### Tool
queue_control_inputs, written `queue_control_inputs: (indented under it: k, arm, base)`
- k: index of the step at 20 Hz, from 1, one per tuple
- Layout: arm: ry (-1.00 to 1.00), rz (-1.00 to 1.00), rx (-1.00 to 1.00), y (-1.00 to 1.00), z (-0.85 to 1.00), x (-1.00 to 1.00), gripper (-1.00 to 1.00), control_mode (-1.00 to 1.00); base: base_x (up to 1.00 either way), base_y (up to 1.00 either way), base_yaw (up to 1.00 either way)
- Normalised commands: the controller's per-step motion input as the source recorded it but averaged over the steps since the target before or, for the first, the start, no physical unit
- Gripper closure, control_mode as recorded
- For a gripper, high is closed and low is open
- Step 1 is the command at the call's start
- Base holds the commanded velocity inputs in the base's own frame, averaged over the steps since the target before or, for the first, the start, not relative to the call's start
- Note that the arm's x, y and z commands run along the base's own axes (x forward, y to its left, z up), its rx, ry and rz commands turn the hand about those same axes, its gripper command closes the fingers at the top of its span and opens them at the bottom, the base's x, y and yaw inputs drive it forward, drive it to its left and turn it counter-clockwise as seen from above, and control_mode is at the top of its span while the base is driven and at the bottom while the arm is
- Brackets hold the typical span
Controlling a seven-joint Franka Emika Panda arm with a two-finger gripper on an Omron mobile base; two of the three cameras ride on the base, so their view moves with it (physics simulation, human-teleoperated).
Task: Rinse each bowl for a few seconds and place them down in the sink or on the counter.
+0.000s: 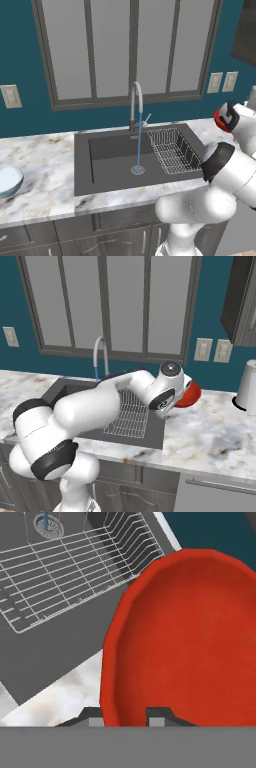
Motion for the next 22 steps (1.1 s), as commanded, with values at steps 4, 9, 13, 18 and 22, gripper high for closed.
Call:
queue_control_inputs:
  k: [4,9,13,18,22]
  arm:
    - [0.06,0.12,-0.10,0.49,0.24,0.00,1.00,-1.00]
    - [0.00,0.14,-0.07,0.52,0.04,0.00,1.00,-1.00]
    - [-0.03,0.15,-0.01,0.39,0.00,-0.02,1.00,-1.00]
    - [-0.02,0.13,0.00,0.33,0.01,0.00,1.00,-1.00]
    - [0.00,0.11,0.00,0.38,0.02,0.00,1.00,-1.00]
  base:
    - [0.00,0.00,0.00]
    - [0.00,0.00,0.00]
    - [0.00,0.00,0.00]
    - [0.00,0.00,0.00]
    - [0.00,0.00,0.00]
